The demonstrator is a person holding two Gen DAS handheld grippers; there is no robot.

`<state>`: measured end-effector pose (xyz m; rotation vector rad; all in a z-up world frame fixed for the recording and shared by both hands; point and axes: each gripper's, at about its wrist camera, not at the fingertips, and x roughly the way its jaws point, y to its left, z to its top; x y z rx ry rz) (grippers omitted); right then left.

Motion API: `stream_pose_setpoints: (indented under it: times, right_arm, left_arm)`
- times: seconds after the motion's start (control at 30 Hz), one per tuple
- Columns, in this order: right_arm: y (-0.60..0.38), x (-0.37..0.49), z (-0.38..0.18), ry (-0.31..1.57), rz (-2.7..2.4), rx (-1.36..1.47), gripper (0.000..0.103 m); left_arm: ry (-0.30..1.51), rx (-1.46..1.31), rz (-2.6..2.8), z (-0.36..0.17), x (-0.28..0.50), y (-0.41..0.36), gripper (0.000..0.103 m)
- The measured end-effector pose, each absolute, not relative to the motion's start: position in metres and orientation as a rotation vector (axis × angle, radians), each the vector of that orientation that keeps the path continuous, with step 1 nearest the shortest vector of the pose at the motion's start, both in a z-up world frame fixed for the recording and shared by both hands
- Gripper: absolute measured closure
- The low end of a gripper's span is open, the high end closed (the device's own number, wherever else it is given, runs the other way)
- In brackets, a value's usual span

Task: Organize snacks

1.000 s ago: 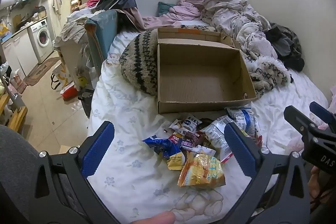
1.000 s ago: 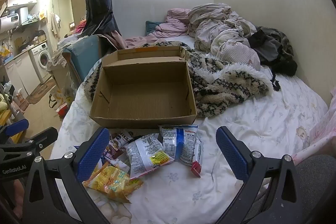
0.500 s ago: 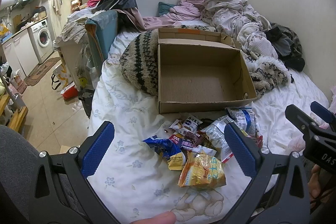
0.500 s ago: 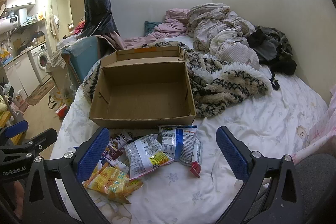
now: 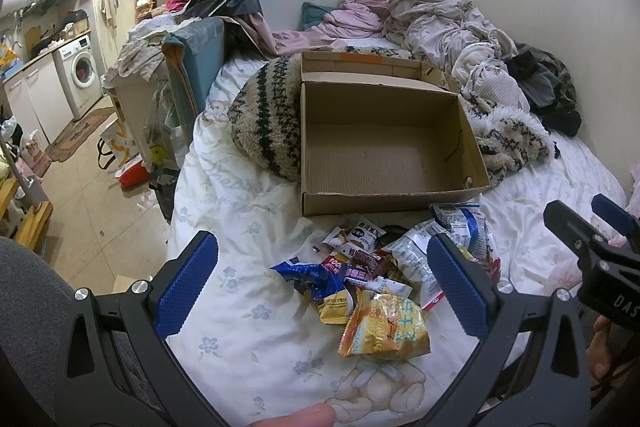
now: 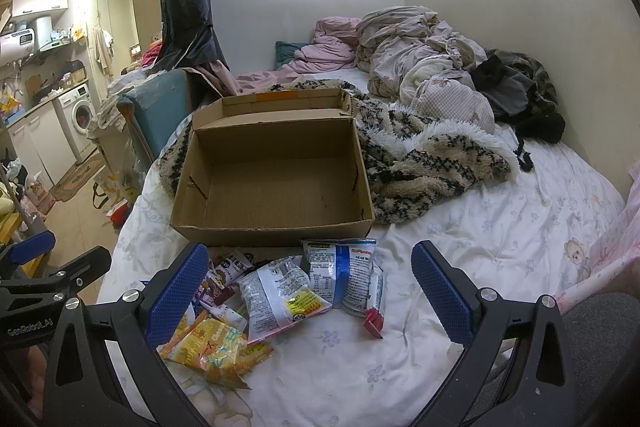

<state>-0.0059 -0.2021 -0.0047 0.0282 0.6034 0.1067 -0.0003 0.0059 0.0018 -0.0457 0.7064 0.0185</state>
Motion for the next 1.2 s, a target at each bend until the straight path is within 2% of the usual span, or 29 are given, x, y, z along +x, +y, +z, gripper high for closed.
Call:
stream_pose_setpoints:
  times: [1.2]
  right_arm:
    - [-0.2026, -0.0052, -0.0056, 0.603, 0.106, 0.032, 0.0]
  left_arm:
    - [0.708, -0.036, 0.023, 0.0026, 0.0011, 0.0032, 0.0]
